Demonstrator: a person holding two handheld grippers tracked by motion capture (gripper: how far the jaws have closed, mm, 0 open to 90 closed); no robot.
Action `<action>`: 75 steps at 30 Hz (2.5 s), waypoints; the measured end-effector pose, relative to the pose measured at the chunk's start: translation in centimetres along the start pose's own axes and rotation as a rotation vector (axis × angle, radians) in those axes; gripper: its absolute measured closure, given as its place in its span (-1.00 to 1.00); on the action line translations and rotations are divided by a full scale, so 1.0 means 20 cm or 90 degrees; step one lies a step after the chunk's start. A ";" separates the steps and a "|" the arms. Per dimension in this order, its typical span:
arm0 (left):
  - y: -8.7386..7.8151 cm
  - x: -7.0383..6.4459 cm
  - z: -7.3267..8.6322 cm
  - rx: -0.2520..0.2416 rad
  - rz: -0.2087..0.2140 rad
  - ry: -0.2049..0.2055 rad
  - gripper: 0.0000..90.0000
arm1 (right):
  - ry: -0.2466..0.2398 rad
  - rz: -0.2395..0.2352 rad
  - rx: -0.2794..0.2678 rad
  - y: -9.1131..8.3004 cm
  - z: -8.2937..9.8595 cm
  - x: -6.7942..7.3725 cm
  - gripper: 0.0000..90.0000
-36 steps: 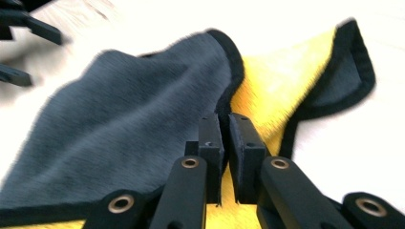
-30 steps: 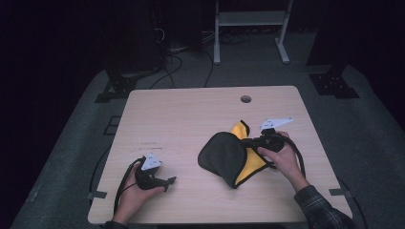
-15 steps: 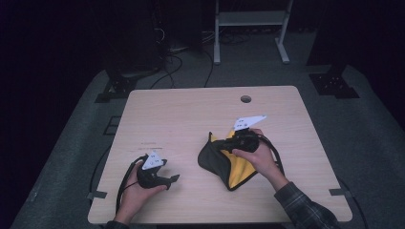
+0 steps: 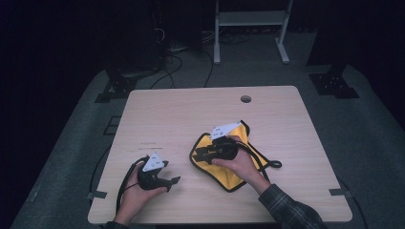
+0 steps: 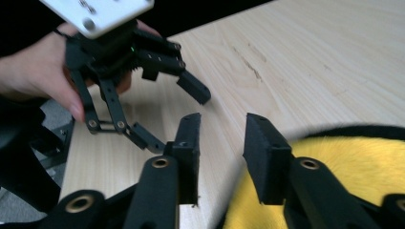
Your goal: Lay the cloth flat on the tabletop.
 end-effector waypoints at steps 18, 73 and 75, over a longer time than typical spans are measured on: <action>0.17 -0.07 -0.21 -0.030 0.013 0.038 -0.26 | 0.024 0.162 -0.004 -0.51 0.28 -0.03 0.24; 0.05 0.03 -0.27 0.000 0.100 -0.039 0.84 | 0.136 0.247 0.076 -0.85 0.71 -0.10 0.91; 0.03 0.06 -0.29 -0.018 0.094 -0.056 0.84 | 0.130 0.249 0.049 -0.88 0.66 -0.08 0.92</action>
Point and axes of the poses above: each handheld gripper's, and its own axes: y roughly forward along the jaws, z roughly out of its underside, x roughly to its left, the point moved 3 cm from there along y, roughly forward along the jaws, and after that the axes turned 14 degrees about -z, right-handed, at the moved point
